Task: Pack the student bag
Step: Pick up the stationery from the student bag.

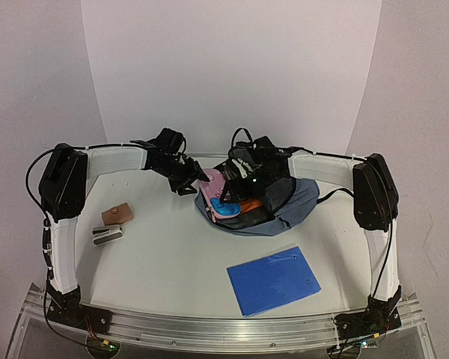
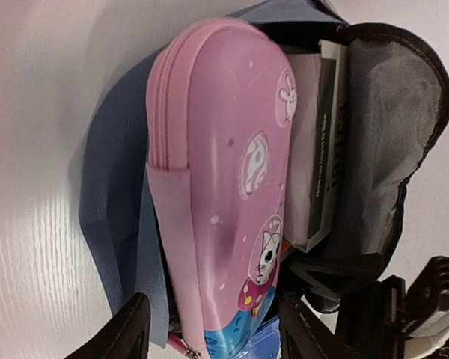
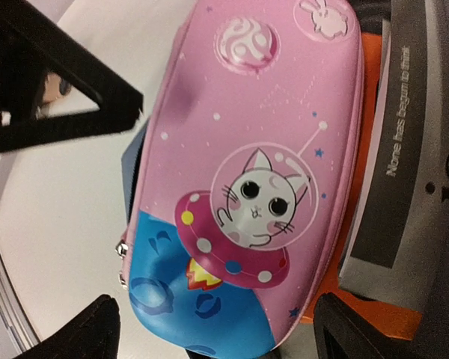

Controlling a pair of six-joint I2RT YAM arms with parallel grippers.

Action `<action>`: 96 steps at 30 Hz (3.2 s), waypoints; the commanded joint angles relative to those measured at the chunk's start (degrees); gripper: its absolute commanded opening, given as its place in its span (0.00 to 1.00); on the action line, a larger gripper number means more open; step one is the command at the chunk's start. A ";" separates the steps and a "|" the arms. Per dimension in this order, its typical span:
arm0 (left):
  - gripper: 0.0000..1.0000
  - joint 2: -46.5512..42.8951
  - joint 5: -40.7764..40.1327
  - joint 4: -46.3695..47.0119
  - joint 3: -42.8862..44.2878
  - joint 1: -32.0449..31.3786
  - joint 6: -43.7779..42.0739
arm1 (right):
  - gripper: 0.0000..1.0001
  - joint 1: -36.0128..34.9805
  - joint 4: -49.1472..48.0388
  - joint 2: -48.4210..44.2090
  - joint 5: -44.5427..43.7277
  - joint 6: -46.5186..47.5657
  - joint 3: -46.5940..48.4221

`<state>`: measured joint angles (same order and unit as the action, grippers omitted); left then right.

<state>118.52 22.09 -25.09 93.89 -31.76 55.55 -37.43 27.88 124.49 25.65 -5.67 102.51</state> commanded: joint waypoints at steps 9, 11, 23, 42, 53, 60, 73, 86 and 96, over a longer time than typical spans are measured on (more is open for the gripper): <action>0.78 11.23 4.67 -7.57 23.56 7.01 -11.03 | 0.87 -0.01 -0.47 -4.25 -0.65 3.56 -3.70; 0.78 14.62 6.68 -8.26 26.96 7.03 -10.99 | 0.86 -0.02 -0.45 -3.99 -1.13 3.73 -3.78; 0.76 21.98 7.95 -10.53 32.44 6.80 -10.26 | 0.82 -0.01 -0.45 -3.27 -1.58 5.12 -4.24; 0.00 2.48 5.80 -3.11 17.18 5.87 -6.93 | 0.98 0.43 -0.03 -6.80 -2.75 4.86 0.08; 0.00 -10.18 -5.40 7.42 3.41 5.79 12.27 | 0.98 -3.99 -1.01 -10.84 -12.64 10.60 3.96; 0.00 -10.16 -7.30 2.13 7.40 5.60 20.04 | 0.98 -8.63 -2.45 -9.14 -23.54 22.07 6.32; 0.00 -16.64 1.68 9.04 -0.19 4.18 23.33 | 0.68 -10.15 -17.24 -5.34 -46.06 40.29 3.67; 0.66 -22.67 12.20 7.01 -6.09 4.66 13.33 | 0.00 -10.54 -34.05 -15.75 -39.40 52.14 -11.33; 0.72 -19.96 17.40 2.02 -4.74 5.21 8.37 | 0.00 -11.47 -37.88 -21.16 -32.80 57.21 -19.06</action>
<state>98.28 36.68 -20.80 87.24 -26.94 67.24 -48.25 -3.11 108.27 -10.51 48.92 84.34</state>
